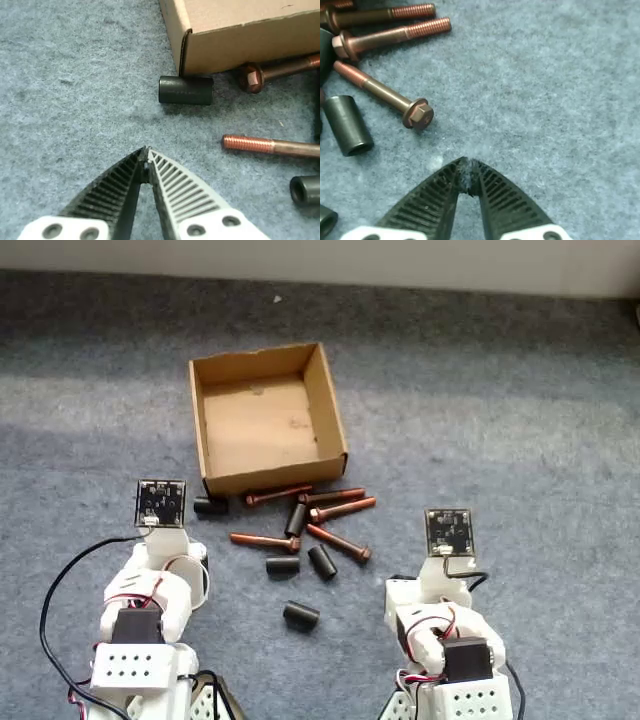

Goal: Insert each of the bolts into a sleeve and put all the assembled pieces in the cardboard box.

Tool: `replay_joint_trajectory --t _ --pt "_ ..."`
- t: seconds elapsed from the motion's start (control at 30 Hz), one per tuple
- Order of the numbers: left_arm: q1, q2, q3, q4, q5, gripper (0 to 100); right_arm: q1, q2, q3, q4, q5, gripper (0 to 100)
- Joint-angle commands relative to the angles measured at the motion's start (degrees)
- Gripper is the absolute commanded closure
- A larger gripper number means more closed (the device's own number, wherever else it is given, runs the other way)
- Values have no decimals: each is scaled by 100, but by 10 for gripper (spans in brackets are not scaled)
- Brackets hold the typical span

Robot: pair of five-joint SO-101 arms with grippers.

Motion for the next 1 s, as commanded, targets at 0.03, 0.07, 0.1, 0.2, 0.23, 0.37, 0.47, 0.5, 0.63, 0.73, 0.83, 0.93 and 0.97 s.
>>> replay_joint_trajectory --t 0.03,0.07,0.1,0.2,0.23,0.37,0.47,0.5,0.63,0.73,0.83,0.93,0.97 --pt "-4 -40 145 18 0 995 66 -84 637 22 -26 993" --pt "4 -40 145 18 -18 995 66 -84 637 22 -26 993" --pt "4 -40 145 18 -18 995 66 -84 637 22 -26 993" --pt "4 -40 145 26 0 995 66 -84 637 22 -26 993" --pt "4 -40 145 26 0 995 66 -84 637 22 -26 993" --pt "4 -40 145 26 0 995 40 -84 637 22 -26 993" --pt "4 -40 145 35 0 995 40 -84 655 22 -26 993" --pt "4 -40 145 44 0 995 40 -84 655 22 -35 993" --pt "-22 -40 145 44 -9 995 40 -84 655 22 -53 993" --pt "-40 -40 145 44 -26 995 66 -84 646 4 -26 993" --pt "-48 -40 110 26 -26 995 171 -84 611 -31 -44 993" --pt "-110 -48 -22 18 -35 995 470 -84 180 -374 79 991" --pt "-224 -48 -119 18 -35 995 549 -84 84 -576 352 990"
